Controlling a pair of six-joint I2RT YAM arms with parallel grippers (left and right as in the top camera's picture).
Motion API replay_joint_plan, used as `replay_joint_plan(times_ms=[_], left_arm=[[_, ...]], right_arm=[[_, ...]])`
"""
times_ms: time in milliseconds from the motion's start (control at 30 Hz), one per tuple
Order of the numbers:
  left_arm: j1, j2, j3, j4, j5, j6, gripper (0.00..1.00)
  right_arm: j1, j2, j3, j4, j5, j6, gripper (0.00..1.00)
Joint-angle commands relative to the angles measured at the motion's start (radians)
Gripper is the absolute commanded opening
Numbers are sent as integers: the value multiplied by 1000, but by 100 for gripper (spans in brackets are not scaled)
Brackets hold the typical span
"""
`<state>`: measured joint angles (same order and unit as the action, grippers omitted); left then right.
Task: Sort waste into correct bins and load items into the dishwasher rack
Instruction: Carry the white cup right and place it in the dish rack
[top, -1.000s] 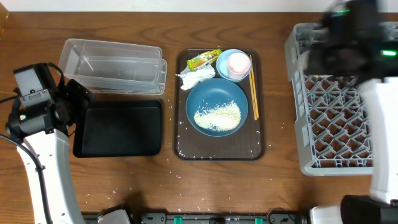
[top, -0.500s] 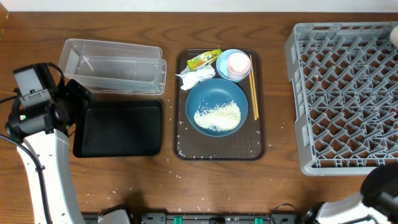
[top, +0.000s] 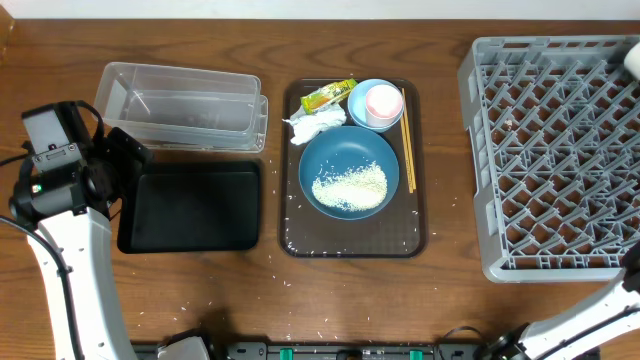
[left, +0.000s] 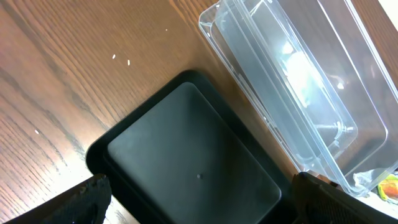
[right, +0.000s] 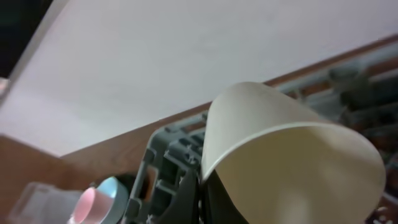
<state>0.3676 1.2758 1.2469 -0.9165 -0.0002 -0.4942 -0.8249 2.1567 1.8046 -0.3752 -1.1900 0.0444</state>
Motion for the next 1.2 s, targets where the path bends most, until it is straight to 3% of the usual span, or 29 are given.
replay_joint_plan(times_ms=[0,433,700,833,1033,1167], left_arm=[[3,3,21,-3,-8,-1,95],[3,3,21,-3,-8,-1,95],[3,3,21,-3,-8,-1,95],[3,4,21,-3,-8,-1,96],[3,3,21,-3,-8,-1,96],[3,3,21,-3,-8,-1,95]], right_arm=[[-8,79,2,5,-125,11,1],[-90,180,2,-60,-161,42,1],[-188,179,2,-256,-90,-32,2],[-225,169,2,-352,-82,-94,9],[-281,49,2,-482,222,-93,20],[-308,-84,2,-513,463,21,25]])
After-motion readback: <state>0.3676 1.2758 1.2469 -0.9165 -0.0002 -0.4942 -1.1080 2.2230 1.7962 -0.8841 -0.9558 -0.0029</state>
